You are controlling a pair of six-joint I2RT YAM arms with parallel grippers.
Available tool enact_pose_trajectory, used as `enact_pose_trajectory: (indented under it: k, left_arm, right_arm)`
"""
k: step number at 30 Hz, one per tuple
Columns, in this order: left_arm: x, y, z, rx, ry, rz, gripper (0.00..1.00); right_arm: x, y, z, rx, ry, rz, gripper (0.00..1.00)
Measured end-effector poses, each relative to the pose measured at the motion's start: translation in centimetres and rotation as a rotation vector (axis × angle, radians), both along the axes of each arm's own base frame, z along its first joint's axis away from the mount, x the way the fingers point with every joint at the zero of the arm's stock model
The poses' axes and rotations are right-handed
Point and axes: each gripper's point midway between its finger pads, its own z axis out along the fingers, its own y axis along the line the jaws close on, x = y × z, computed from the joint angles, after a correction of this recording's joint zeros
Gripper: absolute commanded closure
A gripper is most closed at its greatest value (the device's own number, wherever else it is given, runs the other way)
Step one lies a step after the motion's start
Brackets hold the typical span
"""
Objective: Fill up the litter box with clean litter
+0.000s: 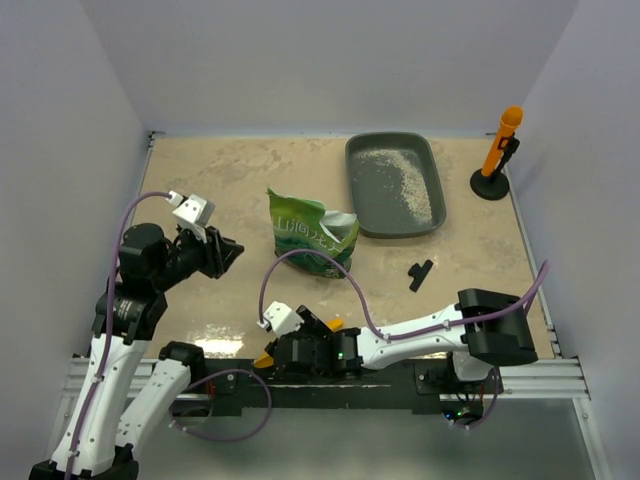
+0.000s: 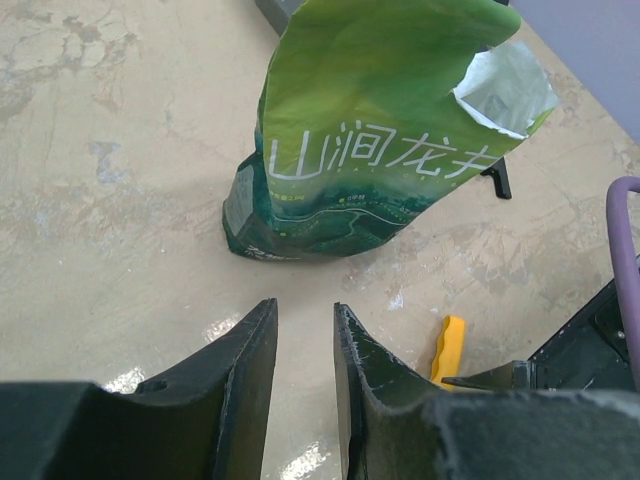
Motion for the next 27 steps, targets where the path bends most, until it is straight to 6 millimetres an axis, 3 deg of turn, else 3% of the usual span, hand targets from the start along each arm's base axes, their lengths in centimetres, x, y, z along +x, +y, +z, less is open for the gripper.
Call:
enact_pose_trajectory:
  k: [3,10,15,23,27]
  left_arm:
    - [-0.2,-0.2,0.0,-0.002,0.001,-0.013,0.66]
    - [-0.3,-0.4,0.1,-0.004,-0.002,-0.022,0.66]
    - [-0.4,-0.4,0.1,-0.005,-0.004,-0.025,0.66]
    - [-0.5,-0.5,0.2,-0.001,-0.014,-0.04,0.63]
    - [-1.0,-1.2,0.6,-0.009,-0.031,-0.092,0.62]
  right_arm:
    - [0.3,0.3,-0.2,-0.003,-0.015,-0.008,0.36]
    - [0.3,1.0,-1.1,-0.002,-0.02,-0.006,0.77]
    - [0.3,1.2,-1.0,0.007,-0.023,-0.006,1.0]
    - [0.9,0.4,-0.6,-0.011,-0.044,-0.024,1.0]
    - [1.6,-0.8,2.5,0.004,-0.054,-0.046,1.0]
